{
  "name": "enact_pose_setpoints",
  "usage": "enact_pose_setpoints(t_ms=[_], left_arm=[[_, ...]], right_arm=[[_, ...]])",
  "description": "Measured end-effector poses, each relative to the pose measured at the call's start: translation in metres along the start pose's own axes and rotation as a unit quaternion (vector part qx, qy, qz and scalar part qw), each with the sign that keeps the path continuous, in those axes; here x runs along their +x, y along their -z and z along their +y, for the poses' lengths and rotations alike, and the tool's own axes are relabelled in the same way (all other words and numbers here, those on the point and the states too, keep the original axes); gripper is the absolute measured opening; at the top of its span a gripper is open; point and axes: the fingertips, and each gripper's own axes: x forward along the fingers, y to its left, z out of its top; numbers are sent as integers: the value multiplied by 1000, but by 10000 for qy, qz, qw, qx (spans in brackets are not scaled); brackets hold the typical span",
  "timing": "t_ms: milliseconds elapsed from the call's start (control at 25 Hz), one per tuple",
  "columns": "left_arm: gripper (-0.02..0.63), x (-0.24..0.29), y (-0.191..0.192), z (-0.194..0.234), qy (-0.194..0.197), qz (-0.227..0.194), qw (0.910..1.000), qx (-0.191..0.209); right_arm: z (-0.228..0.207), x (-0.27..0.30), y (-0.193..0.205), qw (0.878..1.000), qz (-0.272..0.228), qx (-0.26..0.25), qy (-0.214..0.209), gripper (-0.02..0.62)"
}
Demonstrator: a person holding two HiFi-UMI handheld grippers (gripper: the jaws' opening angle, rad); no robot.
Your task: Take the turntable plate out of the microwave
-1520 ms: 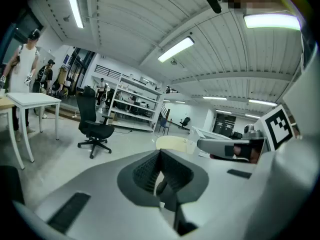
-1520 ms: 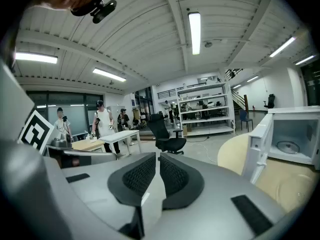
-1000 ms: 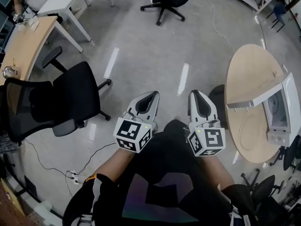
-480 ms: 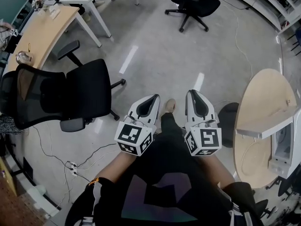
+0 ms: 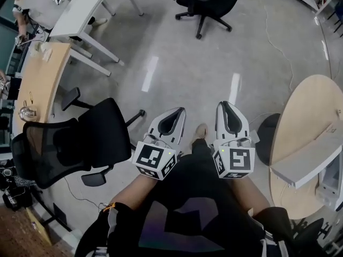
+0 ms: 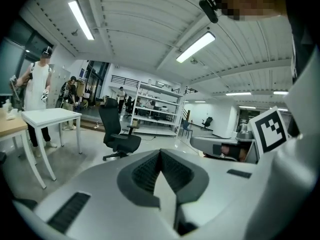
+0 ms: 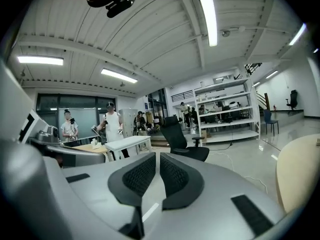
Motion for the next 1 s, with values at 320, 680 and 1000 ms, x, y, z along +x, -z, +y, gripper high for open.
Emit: enact_pose_setpoints(t_ms=[320, 680, 1000], left_arm=[[46, 113, -40, -17, 556, 112, 9975, 422], [46, 175, -67, -72, 1485, 91, 9858, 775], [46, 216, -69, -122, 2765, 254, 9543, 1102]], right_arm=[[-91, 41, -24, 9976, -244, 155, 624, 43], [-155, 21, -50, 9863, -511, 158, 1562, 43], [-201, -19, -52, 9512, -699, 344, 2985, 43]])
